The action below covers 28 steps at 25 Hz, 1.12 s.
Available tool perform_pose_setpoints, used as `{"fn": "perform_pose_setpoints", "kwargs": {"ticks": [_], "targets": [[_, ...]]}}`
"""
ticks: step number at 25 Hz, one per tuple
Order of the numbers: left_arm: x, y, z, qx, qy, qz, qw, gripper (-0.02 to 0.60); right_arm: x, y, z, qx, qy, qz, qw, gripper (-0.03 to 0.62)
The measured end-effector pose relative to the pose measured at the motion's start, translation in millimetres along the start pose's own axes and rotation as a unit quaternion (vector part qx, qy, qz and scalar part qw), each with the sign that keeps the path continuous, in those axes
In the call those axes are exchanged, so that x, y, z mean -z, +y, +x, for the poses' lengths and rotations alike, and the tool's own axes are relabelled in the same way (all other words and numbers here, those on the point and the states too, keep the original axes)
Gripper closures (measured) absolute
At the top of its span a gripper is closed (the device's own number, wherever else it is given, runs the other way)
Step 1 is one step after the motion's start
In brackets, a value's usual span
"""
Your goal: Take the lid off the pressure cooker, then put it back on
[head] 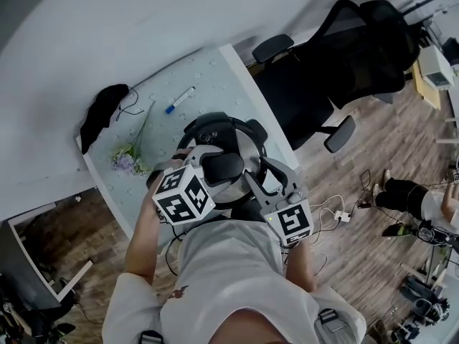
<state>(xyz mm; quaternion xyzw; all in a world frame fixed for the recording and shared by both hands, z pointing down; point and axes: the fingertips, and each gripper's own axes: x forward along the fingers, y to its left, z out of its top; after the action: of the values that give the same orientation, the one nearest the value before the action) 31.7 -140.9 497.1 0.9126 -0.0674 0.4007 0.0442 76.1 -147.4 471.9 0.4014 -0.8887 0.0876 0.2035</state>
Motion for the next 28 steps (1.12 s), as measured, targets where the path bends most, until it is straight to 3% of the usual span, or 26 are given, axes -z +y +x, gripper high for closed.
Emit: {"fn": "perform_pose_setpoints", "kwargs": {"ticks": [20, 28], "targets": [[10.1, 7.4, 22.5, -0.003, 0.008, -0.024, 0.9997, 0.307, 2.1, -8.3, -1.4, 0.003, 0.002, 0.003, 1.000, 0.421], [9.0, 11.0, 23.2, -0.052, 0.009, -0.083, 0.9952, 0.307, 1.1, -12.1, -3.3, -0.005, -0.005, 0.002, 1.000, 0.421]]}}
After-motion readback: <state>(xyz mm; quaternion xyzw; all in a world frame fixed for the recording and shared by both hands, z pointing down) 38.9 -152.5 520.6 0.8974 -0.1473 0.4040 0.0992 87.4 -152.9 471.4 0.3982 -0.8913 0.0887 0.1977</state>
